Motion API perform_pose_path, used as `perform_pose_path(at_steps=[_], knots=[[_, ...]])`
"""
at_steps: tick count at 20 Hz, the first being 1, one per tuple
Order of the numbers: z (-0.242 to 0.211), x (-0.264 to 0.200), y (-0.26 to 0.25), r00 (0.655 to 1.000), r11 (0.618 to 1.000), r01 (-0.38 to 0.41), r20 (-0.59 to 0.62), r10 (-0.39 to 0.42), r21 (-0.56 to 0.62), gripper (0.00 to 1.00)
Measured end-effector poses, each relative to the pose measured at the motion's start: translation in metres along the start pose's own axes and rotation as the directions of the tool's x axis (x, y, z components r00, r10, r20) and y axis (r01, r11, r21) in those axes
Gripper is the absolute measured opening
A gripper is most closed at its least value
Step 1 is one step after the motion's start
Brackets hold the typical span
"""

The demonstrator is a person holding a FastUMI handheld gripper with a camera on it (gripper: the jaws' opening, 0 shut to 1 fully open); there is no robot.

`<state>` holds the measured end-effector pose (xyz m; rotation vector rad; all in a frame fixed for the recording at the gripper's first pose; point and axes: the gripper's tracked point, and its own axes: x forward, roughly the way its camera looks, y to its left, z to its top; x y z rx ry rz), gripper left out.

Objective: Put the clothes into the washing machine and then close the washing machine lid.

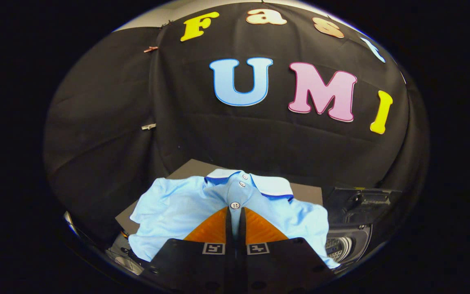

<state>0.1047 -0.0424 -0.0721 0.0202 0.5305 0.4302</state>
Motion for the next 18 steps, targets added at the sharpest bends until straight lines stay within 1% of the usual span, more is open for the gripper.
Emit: perform_pose_path(at_steps=[2,4,6,9,11,15,18], knots=[[0.009,-0.010,-0.020,0.999,0.999,-0.046,0.020,0.046,0.001,0.05],[0.010,-0.016,-0.048,0.997,0.996,-0.076,0.016,0.075,0.051,0.05],[0.011,-0.020,-0.083,0.997,0.994,-0.082,0.020,0.080,0.077,0.05],[0.004,-0.027,-0.131,0.994,0.991,-0.105,0.014,0.104,0.079,0.05],[0.000,-0.035,-0.162,0.993,0.992,-0.117,0.025,0.116,0.057,0.05],[-0.011,-0.051,-0.223,0.996,0.996,-0.080,0.047,0.078,0.042,0.05],[-0.015,-0.062,-0.263,0.998,0.996,-0.041,0.056,0.037,0.074,0.05]])
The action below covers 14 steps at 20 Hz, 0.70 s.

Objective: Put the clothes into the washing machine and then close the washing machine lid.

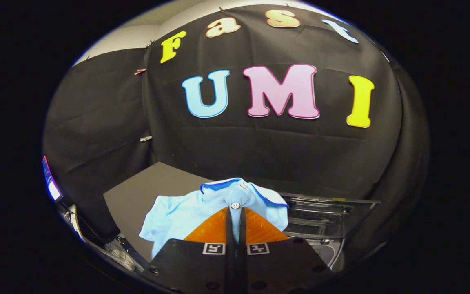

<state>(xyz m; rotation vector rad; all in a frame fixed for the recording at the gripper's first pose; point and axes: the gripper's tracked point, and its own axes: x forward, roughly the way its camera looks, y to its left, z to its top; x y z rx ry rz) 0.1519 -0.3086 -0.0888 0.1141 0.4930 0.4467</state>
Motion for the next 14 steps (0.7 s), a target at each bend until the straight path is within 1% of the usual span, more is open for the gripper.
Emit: perform_pose_path(at_steps=[2,4,6,11,14], knots=[[-0.002,-0.004,-0.024,0.999,0.999,0.035,0.004,-0.035,0.027,0.05],[-0.003,-0.005,-0.052,0.996,0.994,0.091,0.014,-0.092,0.064,0.05],[-0.009,-0.005,-0.068,0.993,0.989,0.118,0.002,-0.119,0.084,0.05],[-0.033,0.004,-0.105,0.985,0.984,0.170,-0.004,-0.170,0.053,0.05],[-0.056,0.010,-0.120,0.980,0.981,0.193,-0.053,-0.191,0.037,0.05]])
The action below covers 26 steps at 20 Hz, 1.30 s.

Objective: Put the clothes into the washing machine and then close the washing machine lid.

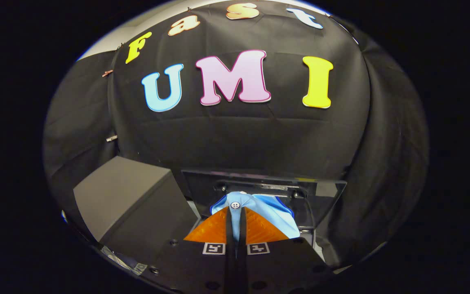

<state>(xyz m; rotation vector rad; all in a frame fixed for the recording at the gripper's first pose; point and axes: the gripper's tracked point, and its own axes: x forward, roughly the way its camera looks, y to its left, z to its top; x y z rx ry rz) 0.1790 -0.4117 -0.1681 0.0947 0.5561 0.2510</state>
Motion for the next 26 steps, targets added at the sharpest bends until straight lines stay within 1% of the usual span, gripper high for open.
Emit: perform_pose_path(at_steps=[4,10,12,16,20,26], knots=[[-0.021,0.007,-0.011,0.999,1.000,0.013,-0.043,-0.013,0.004,0.05],[-0.077,0.025,-0.014,0.987,1.000,0.030,-0.160,-0.028,0.010,0.05],[-0.096,0.037,-0.018,0.984,0.999,0.039,-0.174,-0.043,-0.027,0.05],[-0.140,0.049,-0.025,0.961,0.996,0.061,-0.267,-0.077,-0.068,0.05],[-0.163,0.057,-0.026,0.950,0.995,0.061,-0.302,-0.083,-0.080,0.05],[-0.202,0.073,-0.036,0.917,0.994,0.068,-0.387,-0.098,-0.091,0.05]])
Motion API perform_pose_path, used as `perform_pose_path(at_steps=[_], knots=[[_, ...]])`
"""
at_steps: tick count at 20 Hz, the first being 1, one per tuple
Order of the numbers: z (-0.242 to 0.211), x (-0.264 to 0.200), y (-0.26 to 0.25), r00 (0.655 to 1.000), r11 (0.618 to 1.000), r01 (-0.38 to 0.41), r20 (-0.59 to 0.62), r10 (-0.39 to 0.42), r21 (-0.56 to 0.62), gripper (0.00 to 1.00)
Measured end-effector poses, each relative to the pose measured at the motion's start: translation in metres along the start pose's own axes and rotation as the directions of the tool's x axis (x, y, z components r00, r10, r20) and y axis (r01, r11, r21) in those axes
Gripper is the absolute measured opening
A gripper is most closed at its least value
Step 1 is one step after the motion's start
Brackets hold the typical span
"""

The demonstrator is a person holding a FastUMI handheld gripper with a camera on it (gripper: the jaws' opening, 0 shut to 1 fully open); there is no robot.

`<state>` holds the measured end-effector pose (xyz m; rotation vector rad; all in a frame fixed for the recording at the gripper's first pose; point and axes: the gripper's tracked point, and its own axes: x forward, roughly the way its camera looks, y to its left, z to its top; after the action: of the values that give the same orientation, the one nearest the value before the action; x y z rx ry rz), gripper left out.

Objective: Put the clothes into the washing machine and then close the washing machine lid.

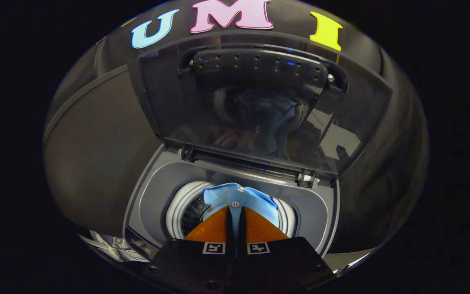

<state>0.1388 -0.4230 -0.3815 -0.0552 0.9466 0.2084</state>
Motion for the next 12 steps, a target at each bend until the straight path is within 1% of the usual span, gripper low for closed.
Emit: perform_pose_path(at_steps=[4,8,12], knots=[[-0.030,0.023,-0.004,0.996,0.999,0.024,-0.083,-0.027,-0.034,0.05],[-0.040,0.026,-0.001,0.994,0.999,0.034,-0.101,-0.037,-0.038,0.05],[-0.044,0.036,0.004,0.992,0.998,0.031,-0.125,-0.023,0.061,0.05]])
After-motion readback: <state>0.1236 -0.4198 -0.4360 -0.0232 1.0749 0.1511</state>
